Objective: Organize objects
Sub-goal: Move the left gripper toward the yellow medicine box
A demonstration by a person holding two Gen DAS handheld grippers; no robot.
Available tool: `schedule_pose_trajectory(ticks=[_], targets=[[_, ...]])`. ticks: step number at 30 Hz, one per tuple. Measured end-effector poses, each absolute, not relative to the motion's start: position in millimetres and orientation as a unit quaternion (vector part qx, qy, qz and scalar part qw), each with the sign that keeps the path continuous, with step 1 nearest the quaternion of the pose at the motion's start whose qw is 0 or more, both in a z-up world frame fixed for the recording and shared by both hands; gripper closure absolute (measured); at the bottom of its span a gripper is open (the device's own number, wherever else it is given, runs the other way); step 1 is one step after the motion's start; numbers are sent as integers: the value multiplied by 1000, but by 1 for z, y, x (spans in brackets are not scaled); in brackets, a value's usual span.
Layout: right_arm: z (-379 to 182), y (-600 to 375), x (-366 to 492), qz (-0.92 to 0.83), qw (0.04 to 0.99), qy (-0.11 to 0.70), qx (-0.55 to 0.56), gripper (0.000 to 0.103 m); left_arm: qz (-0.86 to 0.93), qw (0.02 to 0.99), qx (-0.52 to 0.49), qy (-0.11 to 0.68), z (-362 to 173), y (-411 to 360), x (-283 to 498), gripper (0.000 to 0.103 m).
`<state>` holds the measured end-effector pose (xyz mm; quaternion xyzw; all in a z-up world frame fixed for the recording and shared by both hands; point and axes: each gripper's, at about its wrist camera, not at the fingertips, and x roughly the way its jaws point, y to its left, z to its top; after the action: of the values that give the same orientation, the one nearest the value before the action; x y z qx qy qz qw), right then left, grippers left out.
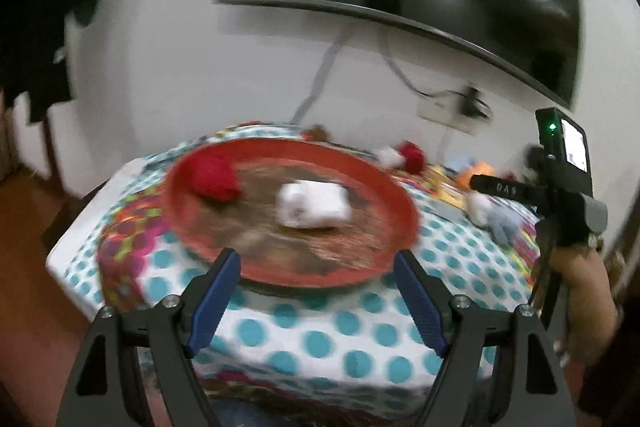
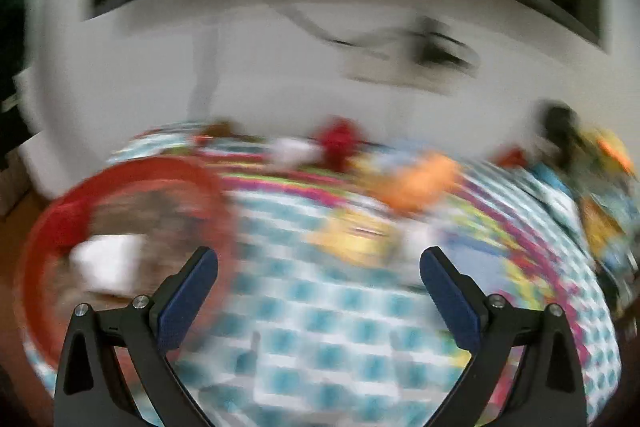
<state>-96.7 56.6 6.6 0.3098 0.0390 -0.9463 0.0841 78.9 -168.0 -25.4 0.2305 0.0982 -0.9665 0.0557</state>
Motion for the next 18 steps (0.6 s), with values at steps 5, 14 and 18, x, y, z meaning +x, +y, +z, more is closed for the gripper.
schedule_pose_trajectory(ticks=[5, 14, 18], targets=[[-13, 153, -124, -945, 6, -5, 328, 2, -965, 13, 260, 28, -36, -116, 52, 22], [-32, 198, -140, -934, -14, -55, 353, 2, -961, -59, 270, 15, -12, -38, -58, 22], [-38, 213, -143, -925, -14, -96, 366, 2, -954, -73, 291, -8, -15, -12, -110, 22]])
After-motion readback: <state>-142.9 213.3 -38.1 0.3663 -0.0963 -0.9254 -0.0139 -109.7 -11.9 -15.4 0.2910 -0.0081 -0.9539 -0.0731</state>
